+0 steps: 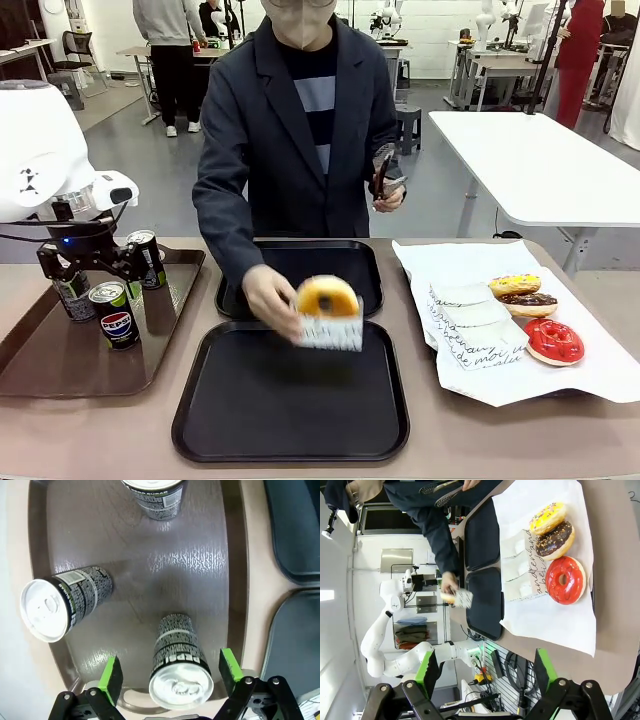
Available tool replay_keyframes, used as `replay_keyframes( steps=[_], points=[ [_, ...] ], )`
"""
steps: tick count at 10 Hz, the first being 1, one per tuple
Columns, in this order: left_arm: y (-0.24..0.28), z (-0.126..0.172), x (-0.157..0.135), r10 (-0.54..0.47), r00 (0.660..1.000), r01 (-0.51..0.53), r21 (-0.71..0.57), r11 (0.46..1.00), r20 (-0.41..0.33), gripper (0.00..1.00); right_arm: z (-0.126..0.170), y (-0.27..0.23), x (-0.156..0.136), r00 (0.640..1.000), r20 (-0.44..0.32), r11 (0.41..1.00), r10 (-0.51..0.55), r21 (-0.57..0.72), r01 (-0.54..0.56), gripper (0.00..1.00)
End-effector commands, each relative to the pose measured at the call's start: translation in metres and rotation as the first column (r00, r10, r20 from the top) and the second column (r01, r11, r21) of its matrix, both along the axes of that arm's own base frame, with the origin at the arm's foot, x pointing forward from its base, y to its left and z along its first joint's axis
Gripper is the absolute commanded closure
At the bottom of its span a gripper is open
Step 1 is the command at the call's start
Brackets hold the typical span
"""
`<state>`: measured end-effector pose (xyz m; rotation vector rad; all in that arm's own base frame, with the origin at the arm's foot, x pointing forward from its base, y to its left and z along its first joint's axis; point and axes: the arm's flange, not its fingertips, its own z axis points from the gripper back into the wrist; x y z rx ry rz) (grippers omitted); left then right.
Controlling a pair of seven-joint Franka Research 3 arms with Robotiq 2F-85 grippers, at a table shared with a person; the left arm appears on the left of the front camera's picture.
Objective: Set up donuts and drinks on trays.
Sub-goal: Pick up one Pepsi coke and place it on the Flat Tray.
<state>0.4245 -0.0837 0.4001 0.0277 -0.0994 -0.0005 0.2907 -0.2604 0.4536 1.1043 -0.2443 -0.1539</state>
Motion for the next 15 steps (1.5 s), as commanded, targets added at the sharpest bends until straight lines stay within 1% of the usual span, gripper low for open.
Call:
replay_keyframes(
  steps=[1,2,3,5,8,11,12,13,14,15],
  points=[
    [0.001,-0.007,0.010,-0.004,1.000,0.004,0.004,1.000,0.007,0.00,-0.001,-0.002,0.000,1.000,0.024,1.000,0.005,0.011,-0.006,0.00],
    [0.000,-0.011,0.012,-0.012,1.000,0.012,-0.013,1.000,-0.007,0.00,-0.001,-0.002,0.000,1.000,0.024,1.000,0.005,0.011,-0.006,0.00],
    [-0.003,-0.016,0.014,-0.011,0.999,0.010,-0.021,1.000,-0.040,0.00,-0.001,-0.002,0.000,1.000,0.024,1.000,0.005,0.011,-0.006,0.00],
    [-0.004,-0.020,0.014,0.013,0.997,-0.014,-0.016,1.000,-0.071,0.00,-0.001,-0.002,0.000,1.000,0.024,1.000,0.005,0.011,-0.006,0.00],
    [-0.005,-0.025,0.005,0.031,0.998,-0.033,-0.030,0.999,-0.063,0.00,-0.001,-0.002,0.000,1.000,0.024,1.000,0.005,0.011,-0.006,0.00],
    [-0.006,-0.025,-0.002,0.025,0.998,-0.027,-0.036,0.999,-0.052,0.00,-0.001,-0.002,0.000,1.000,0.024,1.000,0.005,0.011,-0.006,0.00],
    [-0.007,-0.025,-0.005,0.014,0.998,-0.016,-0.036,0.999,-0.059,0.10,-0.001,-0.002,0.000,1.000,0.024,1.000,0.005,0.011,-0.006,0.00],
    [-0.007,-0.024,-0.007,0.016,0.997,-0.018,-0.033,0.999,-0.080,0.14,-0.001,-0.002,0.000,1.000,0.024,1.000,0.005,0.011,-0.006,0.00],
    [-0.006,-0.023,-0.007,0.023,0.996,-0.026,-0.029,0.999,-0.090,0.24,-0.001,-0.002,0.000,1.000,0.024,1.000,0.005,0.011,-0.006,0.00],
    [-0.005,-0.021,-0.008,0.031,0.995,-0.034,-0.028,0.999,-0.095,0.28,-0.001,-0.002,0.000,1.000,0.024,1.000,0.005,0.011,-0.006,0.00]
  ],
)
